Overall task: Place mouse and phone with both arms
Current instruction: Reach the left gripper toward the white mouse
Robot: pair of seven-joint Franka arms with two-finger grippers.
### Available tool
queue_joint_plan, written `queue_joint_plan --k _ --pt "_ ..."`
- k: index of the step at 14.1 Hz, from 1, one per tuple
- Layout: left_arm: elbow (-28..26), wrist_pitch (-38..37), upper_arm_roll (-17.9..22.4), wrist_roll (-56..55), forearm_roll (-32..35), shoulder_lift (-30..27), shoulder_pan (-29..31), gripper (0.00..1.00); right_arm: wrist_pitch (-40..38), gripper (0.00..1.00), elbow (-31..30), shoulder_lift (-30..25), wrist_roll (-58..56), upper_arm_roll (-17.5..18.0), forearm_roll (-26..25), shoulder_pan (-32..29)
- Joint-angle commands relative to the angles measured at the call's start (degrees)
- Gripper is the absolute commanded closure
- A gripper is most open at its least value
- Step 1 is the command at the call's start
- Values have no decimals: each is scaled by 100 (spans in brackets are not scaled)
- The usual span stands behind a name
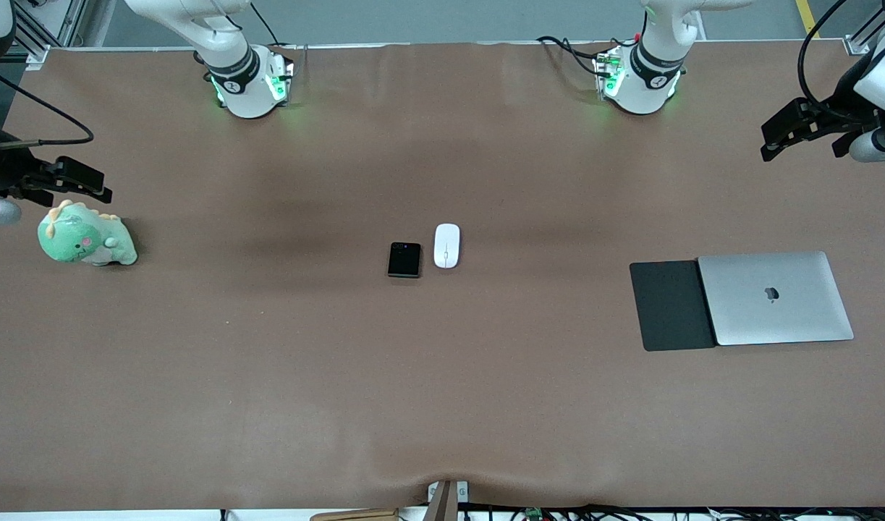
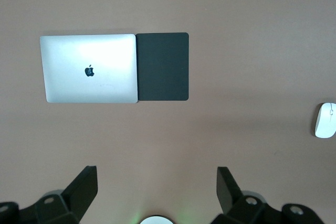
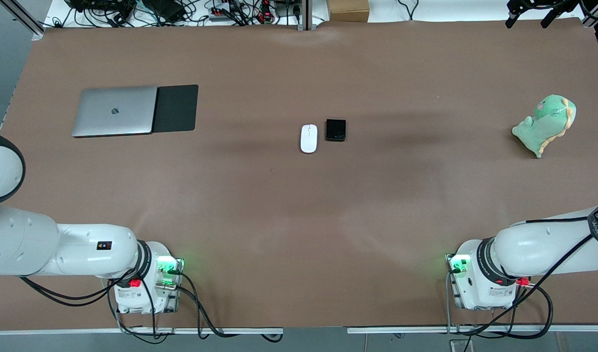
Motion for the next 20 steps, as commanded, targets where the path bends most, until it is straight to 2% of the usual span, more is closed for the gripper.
queue_joint_plan --k 1,13,15,18,20 --pt "74 -82 13 116 -142 5 31 0 -32 0 67 34 4 1 -13 -14" --pt "92 -82 -31 55 -115 75 -48 0 73 0 58 140 -13 1 -5 -6" --pt "92 -82 -337 55 -142 145 -74 0 64 0 58 157 -22 1 -5 -23" --pt "100 -74 -856 -15 -203 574 -75 0 73 0 58 166 -22 1 -5 -23" --pt "118 -12 -1277 -461 -273 847 -75 0 64 0 58 175 -22 1 -5 -32"
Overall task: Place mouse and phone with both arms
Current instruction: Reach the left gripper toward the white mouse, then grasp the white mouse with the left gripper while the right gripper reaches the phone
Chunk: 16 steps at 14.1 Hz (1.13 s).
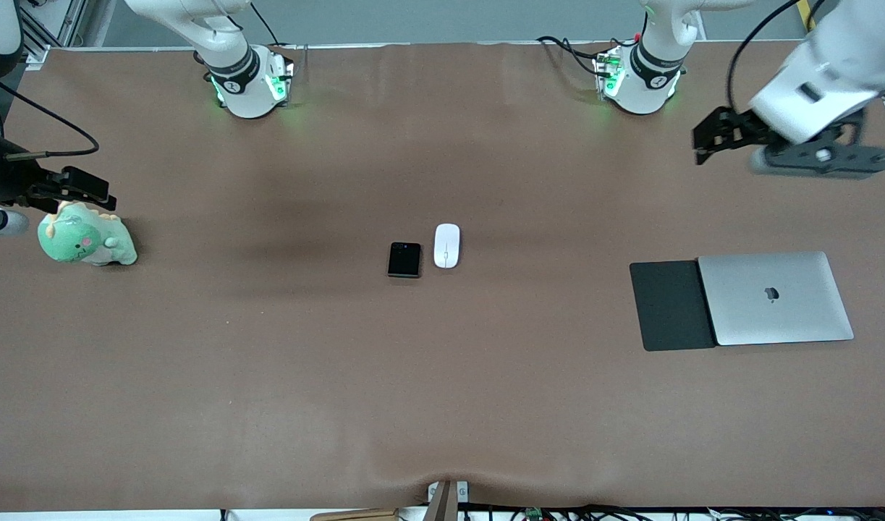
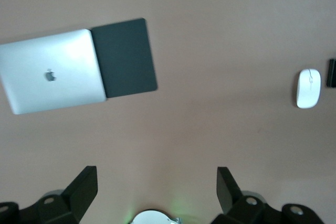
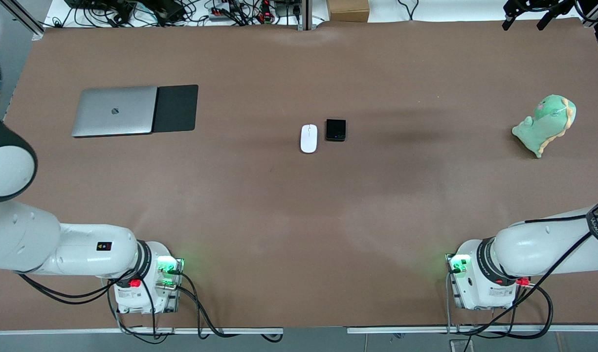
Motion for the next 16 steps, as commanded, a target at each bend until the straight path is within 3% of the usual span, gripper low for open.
queue_joint_plan --k 1,4,7,11,16 --pt "138 168 -474 -511 -253 536 27 0 -18 0 62 29 -22 5 -5 -29" --pt "120 1212 -792 -1389 -228 1081 -322 0 -9 0 62 82 -22 5 -5 -29" --pt "129 1987 -783 -2120 -71 1810 -1139 0 -18 0 62 134 -22 5 -5 -11" --pt "111 2831 -757 -3304 894 2768 -2098 0 26 0 71 231 4 5 22 41" --pt "103 3764 -669 -4511 1327 3639 -2863 0 44 0 62 451 22 13 144 357"
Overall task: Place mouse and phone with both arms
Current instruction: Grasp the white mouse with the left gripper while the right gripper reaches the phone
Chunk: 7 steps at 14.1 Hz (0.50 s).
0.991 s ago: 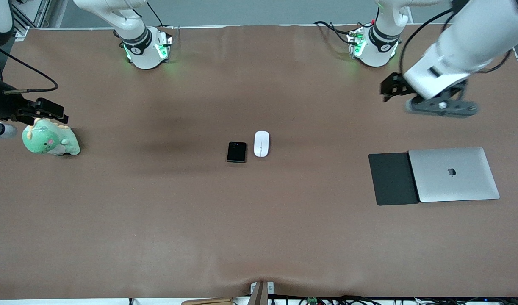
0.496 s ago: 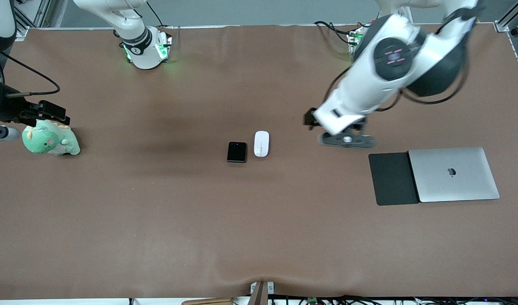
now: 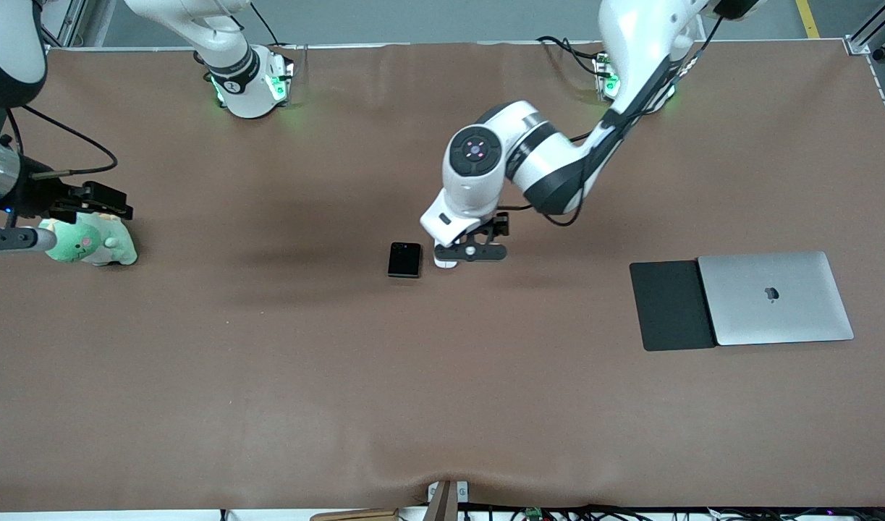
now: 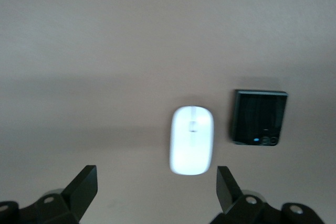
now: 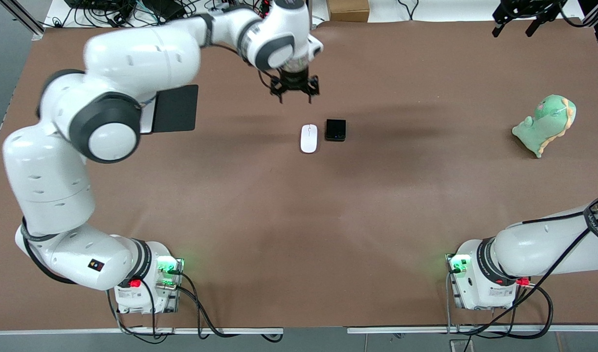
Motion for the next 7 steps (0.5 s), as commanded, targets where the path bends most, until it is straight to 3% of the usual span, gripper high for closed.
queue_joint_plan --k 1,7 --pt "148 163 113 -366 373 241 -289 0 29 0 71 208 31 -12 251 252" --pt "43 831 131 -815 629 857 -482 0 564 0 71 928 206 -12 480 832"
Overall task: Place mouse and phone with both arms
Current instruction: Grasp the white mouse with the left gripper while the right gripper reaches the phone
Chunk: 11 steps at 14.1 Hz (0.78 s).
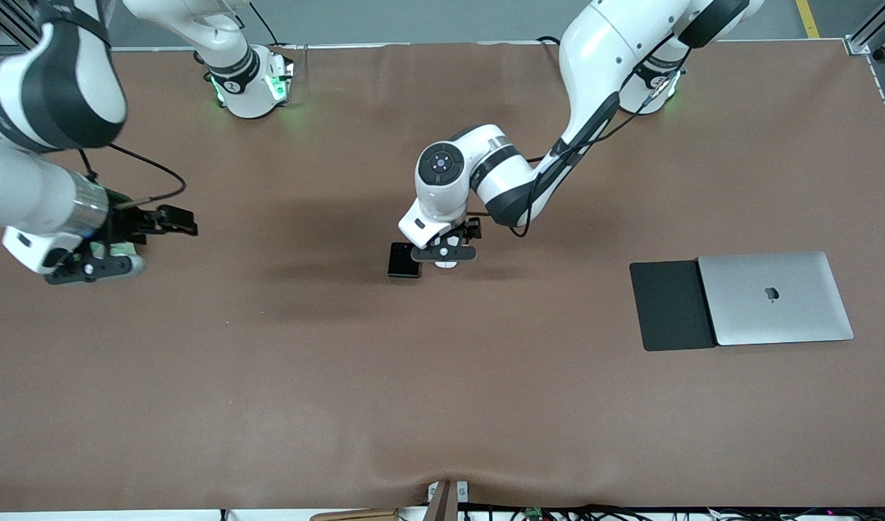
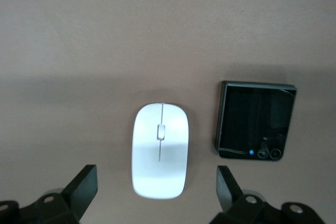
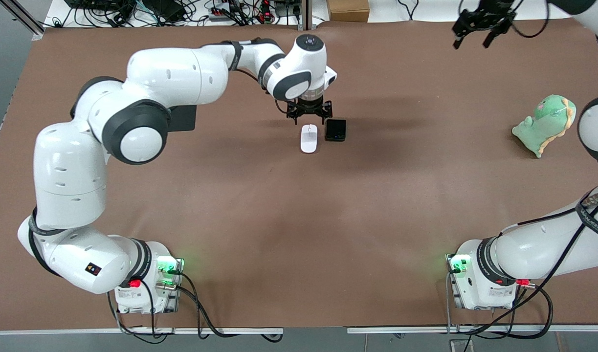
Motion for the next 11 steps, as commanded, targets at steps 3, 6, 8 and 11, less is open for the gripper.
queue_joint_plan --k 3,6,8,11 --pt "-53 161 36 -327 324 211 -121 0 482 0 75 648 832 -29 326 560" --pt "-88 214 45 -440 324 369 -138 0 737 0 66 885 1422 -29 335 860" --pt "-132 214 45 -546 333 413 -138 0 851 0 66 1043 1712 -29 352 1027" --pt "-124 214 45 -547 324 448 -129 3 1184 0 -30 1176 1898 -29 650 1220"
